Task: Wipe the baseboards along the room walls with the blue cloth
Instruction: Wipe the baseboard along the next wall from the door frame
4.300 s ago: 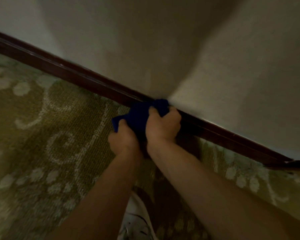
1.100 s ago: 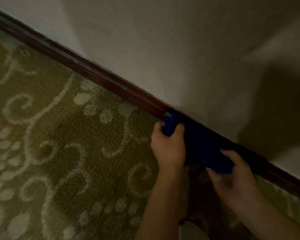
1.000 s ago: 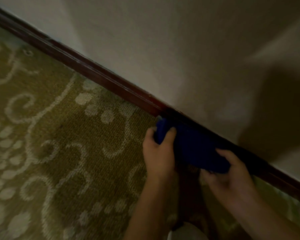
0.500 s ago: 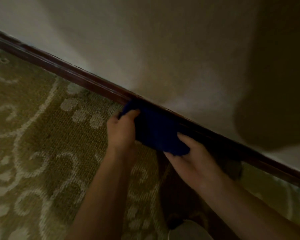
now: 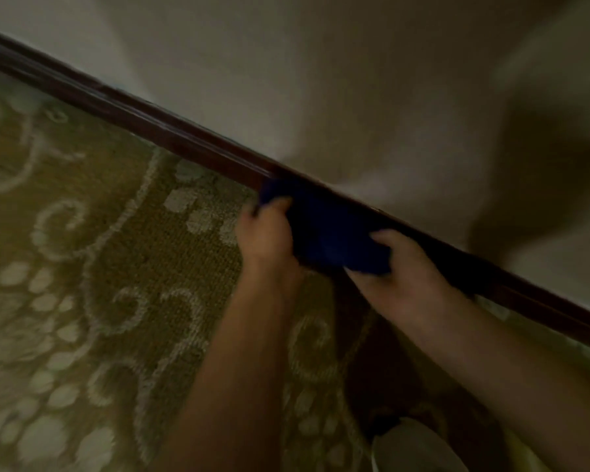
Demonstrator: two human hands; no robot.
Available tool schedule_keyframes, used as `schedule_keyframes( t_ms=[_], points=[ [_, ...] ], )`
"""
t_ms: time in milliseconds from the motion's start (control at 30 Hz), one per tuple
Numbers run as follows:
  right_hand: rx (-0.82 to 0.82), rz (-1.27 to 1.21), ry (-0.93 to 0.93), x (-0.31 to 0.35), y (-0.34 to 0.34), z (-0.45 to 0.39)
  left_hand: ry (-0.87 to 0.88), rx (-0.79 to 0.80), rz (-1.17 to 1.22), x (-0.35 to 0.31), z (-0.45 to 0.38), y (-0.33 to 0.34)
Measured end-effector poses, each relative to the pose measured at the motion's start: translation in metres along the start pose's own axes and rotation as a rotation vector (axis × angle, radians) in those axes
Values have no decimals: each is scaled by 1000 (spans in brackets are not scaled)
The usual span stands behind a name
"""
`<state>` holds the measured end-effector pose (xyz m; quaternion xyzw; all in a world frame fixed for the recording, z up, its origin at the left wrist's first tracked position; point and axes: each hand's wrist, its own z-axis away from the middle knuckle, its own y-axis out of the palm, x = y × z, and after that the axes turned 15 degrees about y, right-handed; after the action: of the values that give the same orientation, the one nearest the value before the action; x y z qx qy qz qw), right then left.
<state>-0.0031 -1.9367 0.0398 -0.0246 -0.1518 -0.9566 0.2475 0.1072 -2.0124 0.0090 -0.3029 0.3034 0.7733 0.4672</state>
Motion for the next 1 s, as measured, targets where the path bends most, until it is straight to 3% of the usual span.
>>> schedule_keyframes(
  t_ms=[133, 200, 300, 500, 667, 867, 1000],
  points=[
    [46, 21, -16, -20, 56, -23, 104, -17, -87, -50, -53, -28],
    [26, 54, -59, -23, 48, -8, 128, 112, -144, -46, -36, -35],
    [-83, -10, -98, -25, 24, 37, 8, 339, -143, -16, 16, -49],
    [-112, -73, -48, -50, 23, 93, -254, 165, -13, -20, 96, -91],
    [-103, 83, -95, -65, 50, 59, -63, 152, -27, -60, 60, -103],
    [-169, -124, -214, -70, 34, 7, 115, 344, -131, -56, 20, -70],
    [-59, -164, -133, -78, 36, -1, 160, 156, -95, -51, -4, -46]
  ],
)
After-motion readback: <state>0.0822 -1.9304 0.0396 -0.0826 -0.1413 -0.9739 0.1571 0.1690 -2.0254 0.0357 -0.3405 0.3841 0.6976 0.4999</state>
